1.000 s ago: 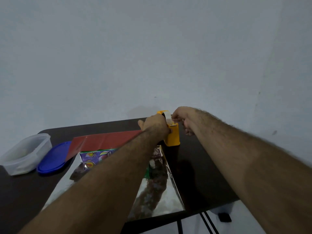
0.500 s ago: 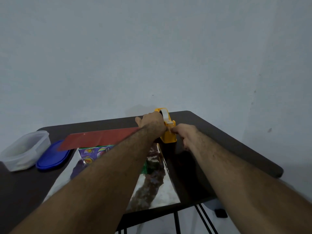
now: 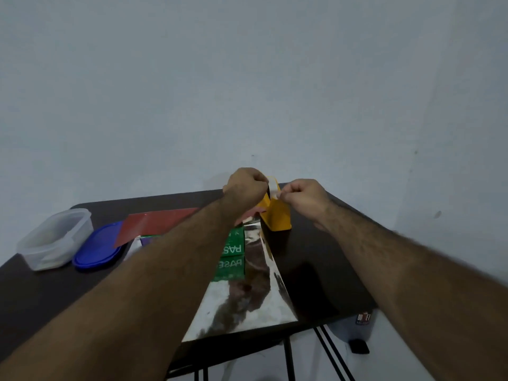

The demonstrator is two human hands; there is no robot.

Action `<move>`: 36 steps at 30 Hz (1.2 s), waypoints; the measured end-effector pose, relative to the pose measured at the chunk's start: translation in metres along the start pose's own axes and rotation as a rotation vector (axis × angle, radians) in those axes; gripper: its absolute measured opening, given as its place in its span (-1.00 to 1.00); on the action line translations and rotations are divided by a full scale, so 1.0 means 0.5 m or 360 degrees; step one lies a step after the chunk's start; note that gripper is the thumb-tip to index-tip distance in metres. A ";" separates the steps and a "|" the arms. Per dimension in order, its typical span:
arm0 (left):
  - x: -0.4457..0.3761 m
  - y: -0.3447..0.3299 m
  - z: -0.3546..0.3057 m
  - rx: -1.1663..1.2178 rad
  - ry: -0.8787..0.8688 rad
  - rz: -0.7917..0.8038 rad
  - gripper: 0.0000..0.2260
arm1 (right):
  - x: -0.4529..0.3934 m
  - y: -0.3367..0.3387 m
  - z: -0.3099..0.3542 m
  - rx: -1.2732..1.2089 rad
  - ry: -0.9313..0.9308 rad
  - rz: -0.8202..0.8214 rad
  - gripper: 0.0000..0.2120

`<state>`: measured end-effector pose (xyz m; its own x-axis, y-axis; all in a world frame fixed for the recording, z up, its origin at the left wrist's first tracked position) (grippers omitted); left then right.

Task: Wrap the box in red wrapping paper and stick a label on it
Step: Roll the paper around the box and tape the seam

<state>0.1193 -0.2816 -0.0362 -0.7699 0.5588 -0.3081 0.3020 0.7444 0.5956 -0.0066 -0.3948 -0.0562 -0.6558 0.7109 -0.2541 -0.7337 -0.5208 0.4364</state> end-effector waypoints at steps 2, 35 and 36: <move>0.006 0.043 0.008 0.0360 0.0021 0.0097 -0.88 | -0.001 -0.004 0.027 0.0037 0.0108 0.0102 -0.90; 0.214 0.425 0.297 0.0588 0.0570 -0.0247 -0.94 | 0.126 -0.331 0.272 0.0277 -0.0218 0.0596 -0.77; 0.212 0.421 0.297 0.0618 0.0552 -0.0256 -0.94 | 0.122 -0.330 0.266 0.0248 -0.0144 0.0561 -0.80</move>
<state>0.1846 -0.0114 -0.0537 -0.9440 0.3223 -0.0708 0.3000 0.9276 0.2227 0.0980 -0.2026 -0.0286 -0.8394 0.5434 0.0086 -0.4258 -0.6674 0.6110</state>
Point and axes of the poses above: each hand's wrist, its own x-axis away from the middle knuckle, its own y-axis out of the back of the hand, z = x × y, the point moved 2 cm from there along -x, towards the middle knuckle, and after that the axes turned 1 degree about -y, right-handed, at the moved point
